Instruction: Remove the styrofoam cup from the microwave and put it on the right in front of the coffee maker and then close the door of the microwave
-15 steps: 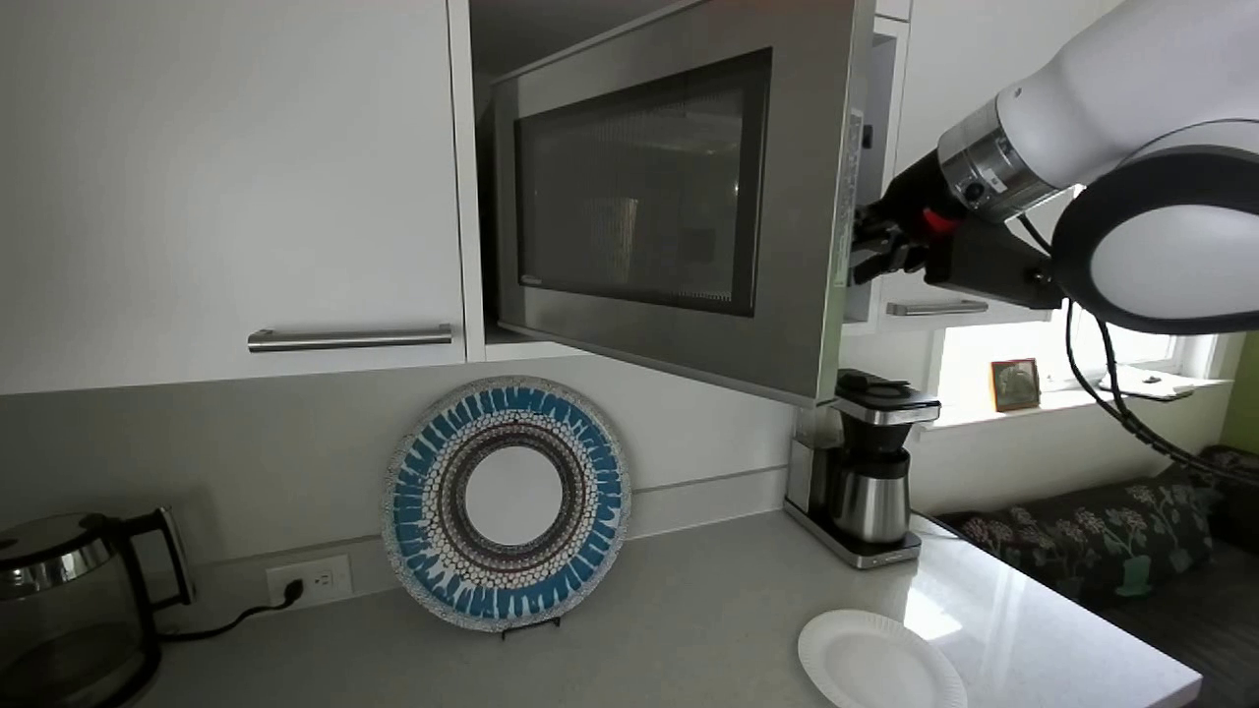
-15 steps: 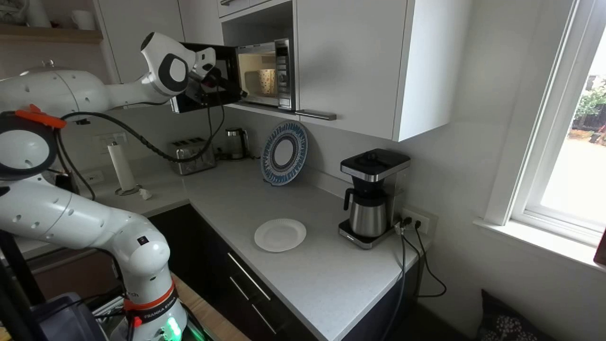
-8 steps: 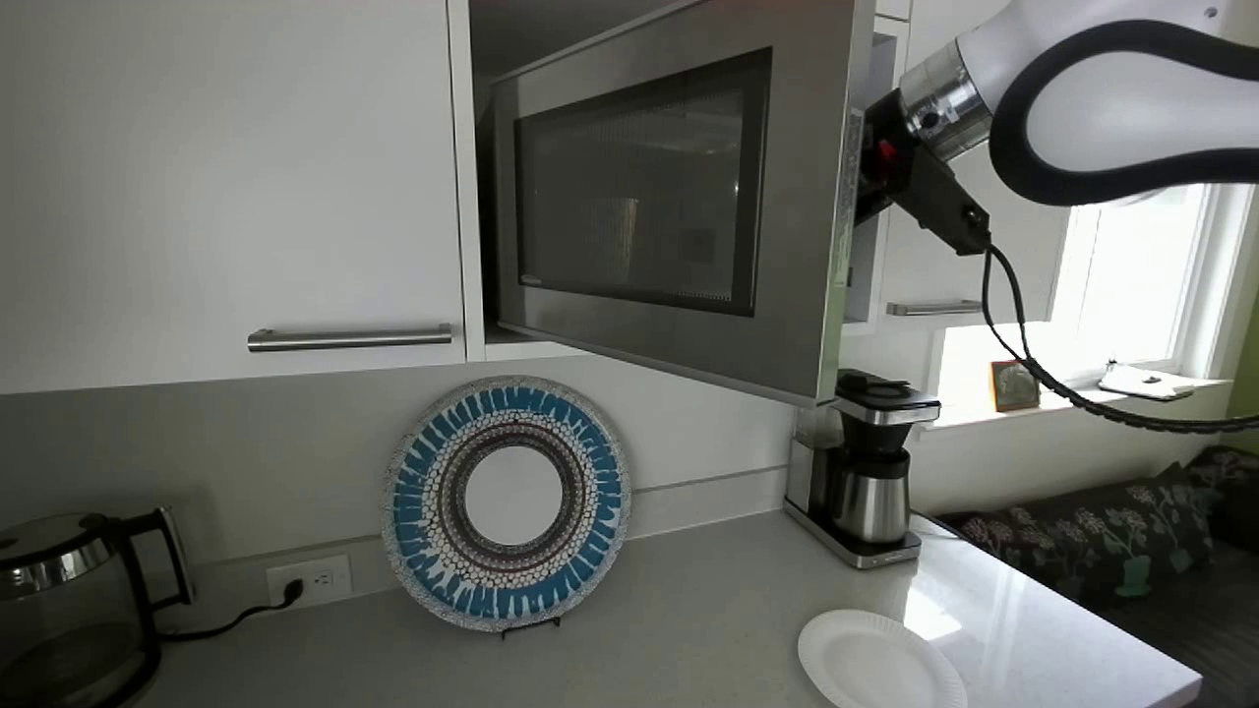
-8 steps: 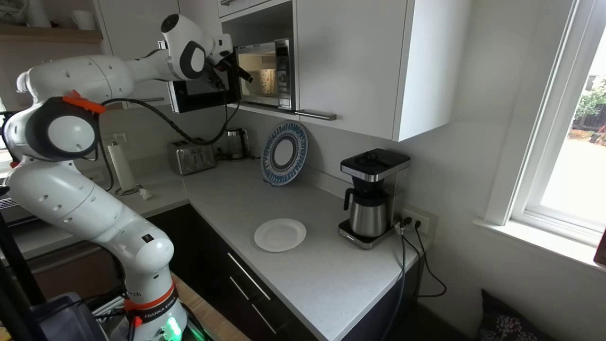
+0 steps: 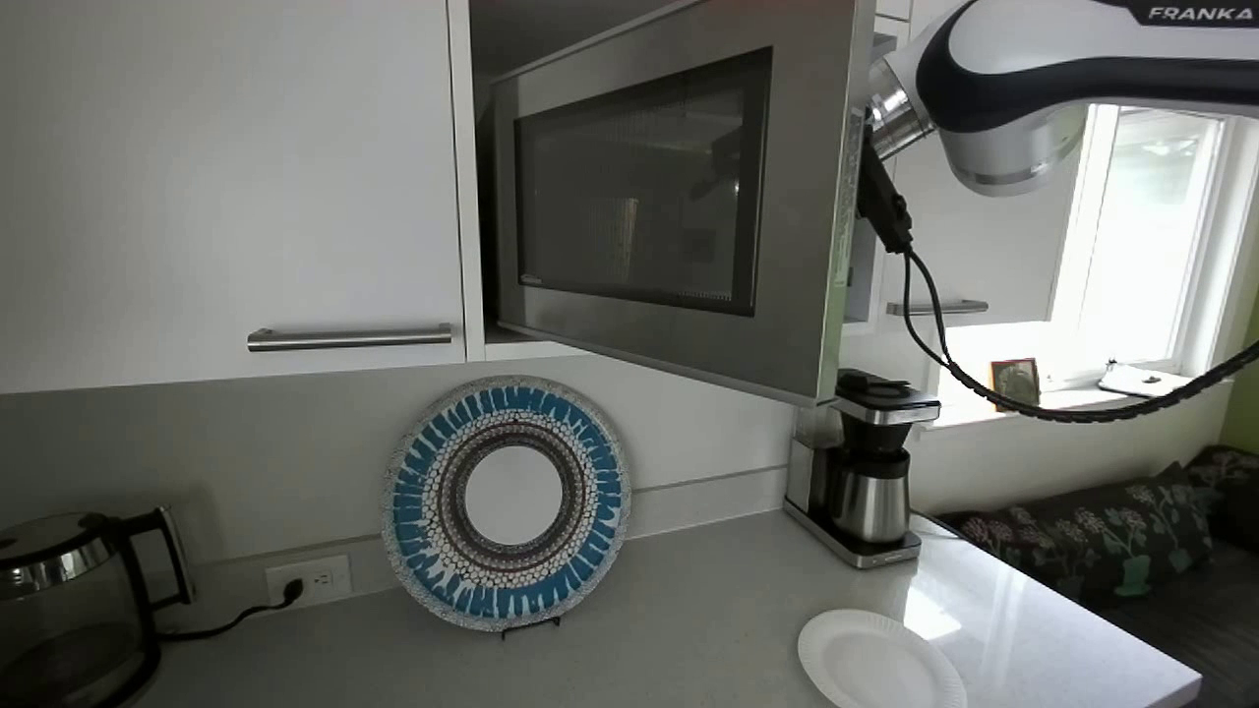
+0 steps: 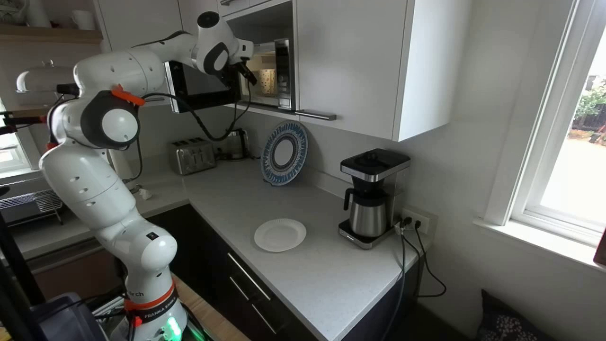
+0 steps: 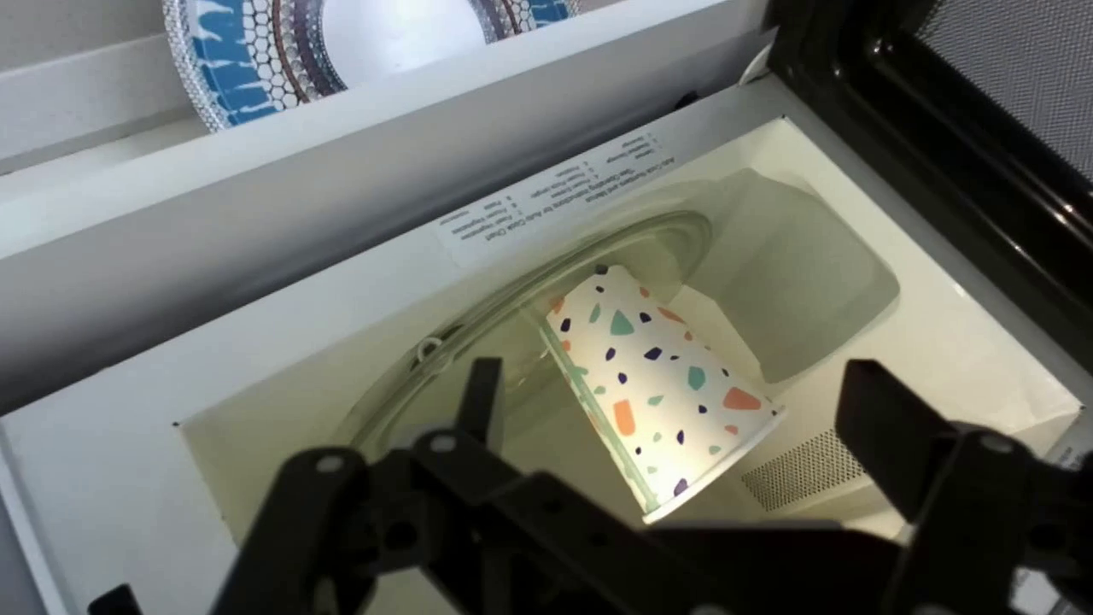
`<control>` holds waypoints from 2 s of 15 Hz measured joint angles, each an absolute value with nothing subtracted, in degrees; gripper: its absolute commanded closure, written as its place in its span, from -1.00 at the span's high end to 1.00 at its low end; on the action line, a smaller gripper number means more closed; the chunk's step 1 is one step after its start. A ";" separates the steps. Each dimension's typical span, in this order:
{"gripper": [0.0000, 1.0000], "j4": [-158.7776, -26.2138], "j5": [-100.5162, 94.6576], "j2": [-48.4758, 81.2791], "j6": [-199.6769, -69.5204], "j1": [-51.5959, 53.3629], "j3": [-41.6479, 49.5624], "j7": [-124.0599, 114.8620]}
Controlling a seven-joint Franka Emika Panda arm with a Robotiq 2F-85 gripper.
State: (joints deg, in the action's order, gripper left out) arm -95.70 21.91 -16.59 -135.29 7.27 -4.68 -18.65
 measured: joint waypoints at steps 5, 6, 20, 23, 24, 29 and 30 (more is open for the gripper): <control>1.00 -94.74 22.01 -15.79 -135.16 7.13 -4.75 -18.63; 1.00 -94.74 22.01 -15.84 -135.15 7.13 -4.75 -18.63; 1.00 -94.56 46.89 -11.17 -151.70 10.09 -2.68 -9.44; 1.00 -94.28 47.59 -9.66 -151.74 9.59 -2.69 -9.44; 1.00 -93.98 47.68 -9.03 -151.88 9.49 -2.70 -9.44; 1.00 -91.37 47.68 -5.35 -153.65 9.35 -2.96 -9.44; 1.00 -90.72 47.68 -4.61 -154.09 9.37 -2.98 -9.44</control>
State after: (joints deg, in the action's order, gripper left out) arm -90.72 47.68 -4.61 -154.09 9.37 -2.98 -9.44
